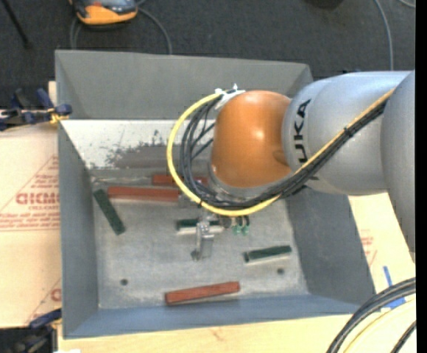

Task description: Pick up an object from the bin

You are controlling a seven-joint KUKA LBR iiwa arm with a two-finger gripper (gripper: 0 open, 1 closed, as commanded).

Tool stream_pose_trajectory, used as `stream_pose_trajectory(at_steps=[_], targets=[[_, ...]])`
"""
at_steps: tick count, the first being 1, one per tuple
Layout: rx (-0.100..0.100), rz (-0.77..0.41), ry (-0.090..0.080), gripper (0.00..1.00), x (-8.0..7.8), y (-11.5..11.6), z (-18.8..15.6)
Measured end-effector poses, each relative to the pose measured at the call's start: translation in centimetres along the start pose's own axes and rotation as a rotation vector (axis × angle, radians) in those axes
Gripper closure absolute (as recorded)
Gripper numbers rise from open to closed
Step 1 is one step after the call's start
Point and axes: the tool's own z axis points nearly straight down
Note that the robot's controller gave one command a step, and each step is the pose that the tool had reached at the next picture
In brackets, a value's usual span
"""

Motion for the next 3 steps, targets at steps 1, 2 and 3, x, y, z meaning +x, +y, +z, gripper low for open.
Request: stream_pose_trajectory(at_steps=[1, 2, 3], targets=[[0.001, -0.05, 0.006, 0.0, -0.7, -0.7, 4.0], [0.0, -0.097, 0.007, 1.0, -4.6, -9.7, 8.3], [-0.002, -0.096, 0.006, 1.0, -4.6, -9.6, 8.3]])
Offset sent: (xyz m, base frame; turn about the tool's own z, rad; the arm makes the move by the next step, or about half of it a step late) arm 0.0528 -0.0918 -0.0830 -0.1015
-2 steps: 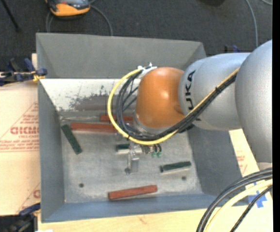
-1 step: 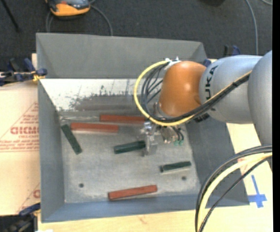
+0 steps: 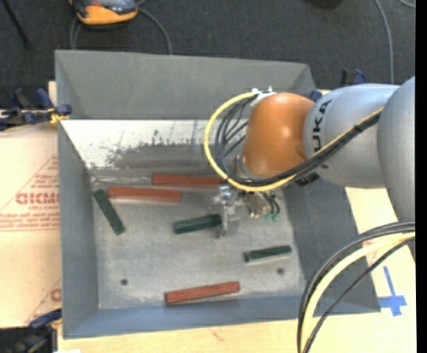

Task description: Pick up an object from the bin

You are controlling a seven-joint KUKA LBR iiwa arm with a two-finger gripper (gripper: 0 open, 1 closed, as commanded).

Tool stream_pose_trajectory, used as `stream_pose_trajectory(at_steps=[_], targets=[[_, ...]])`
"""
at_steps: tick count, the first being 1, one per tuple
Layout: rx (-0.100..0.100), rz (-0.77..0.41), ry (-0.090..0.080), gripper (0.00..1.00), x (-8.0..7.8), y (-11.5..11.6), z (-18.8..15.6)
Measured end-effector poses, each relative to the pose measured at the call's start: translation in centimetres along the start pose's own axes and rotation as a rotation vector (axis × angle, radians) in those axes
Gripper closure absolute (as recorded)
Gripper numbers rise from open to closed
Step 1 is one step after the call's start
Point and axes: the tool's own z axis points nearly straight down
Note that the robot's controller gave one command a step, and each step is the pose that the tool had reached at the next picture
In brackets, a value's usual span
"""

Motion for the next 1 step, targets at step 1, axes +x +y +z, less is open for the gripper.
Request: stream_pose_trajectory(at_steps=[1], targets=[[0.004, -0.033, -0.009, 1.0, 0.04, 1.06, -18.14]])
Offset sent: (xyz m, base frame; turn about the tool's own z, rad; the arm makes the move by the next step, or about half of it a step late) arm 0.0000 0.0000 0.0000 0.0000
